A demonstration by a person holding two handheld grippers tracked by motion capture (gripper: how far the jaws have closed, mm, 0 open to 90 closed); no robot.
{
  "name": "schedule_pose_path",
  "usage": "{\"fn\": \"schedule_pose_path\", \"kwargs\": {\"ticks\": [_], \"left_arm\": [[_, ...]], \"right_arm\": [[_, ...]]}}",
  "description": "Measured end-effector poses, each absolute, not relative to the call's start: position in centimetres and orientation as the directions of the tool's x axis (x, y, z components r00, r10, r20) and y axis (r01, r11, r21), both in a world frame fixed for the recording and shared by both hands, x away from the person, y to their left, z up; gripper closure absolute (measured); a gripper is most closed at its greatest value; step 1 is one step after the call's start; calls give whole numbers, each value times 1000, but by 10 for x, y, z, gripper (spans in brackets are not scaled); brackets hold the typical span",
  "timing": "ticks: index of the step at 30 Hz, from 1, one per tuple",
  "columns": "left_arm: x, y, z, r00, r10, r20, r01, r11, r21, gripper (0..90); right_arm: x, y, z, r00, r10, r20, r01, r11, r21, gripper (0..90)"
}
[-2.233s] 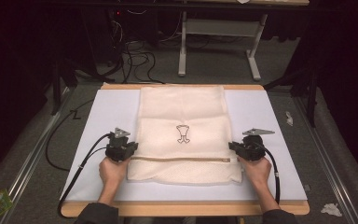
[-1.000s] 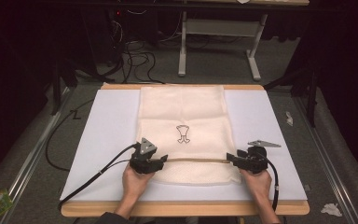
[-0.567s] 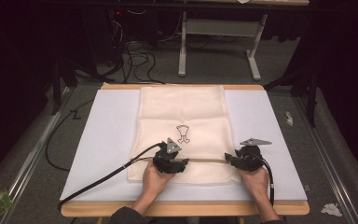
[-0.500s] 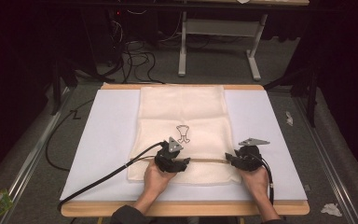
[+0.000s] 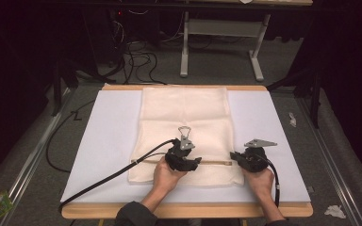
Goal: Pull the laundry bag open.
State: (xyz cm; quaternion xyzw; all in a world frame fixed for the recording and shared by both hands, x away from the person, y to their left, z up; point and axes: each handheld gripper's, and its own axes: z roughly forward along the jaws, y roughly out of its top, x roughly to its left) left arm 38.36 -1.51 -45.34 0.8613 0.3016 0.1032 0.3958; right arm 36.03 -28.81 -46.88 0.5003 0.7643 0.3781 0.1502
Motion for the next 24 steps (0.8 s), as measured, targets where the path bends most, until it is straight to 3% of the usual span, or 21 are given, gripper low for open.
{"fn": "schedule_pose_path", "kwargs": {"ticks": [24], "left_arm": [[373, -66, -455, 869, 472, -149, 410, -517, 751, 589]], "right_arm": [[360, -288, -447, -478, 857, 193, 633, 183, 753, 882]]}}
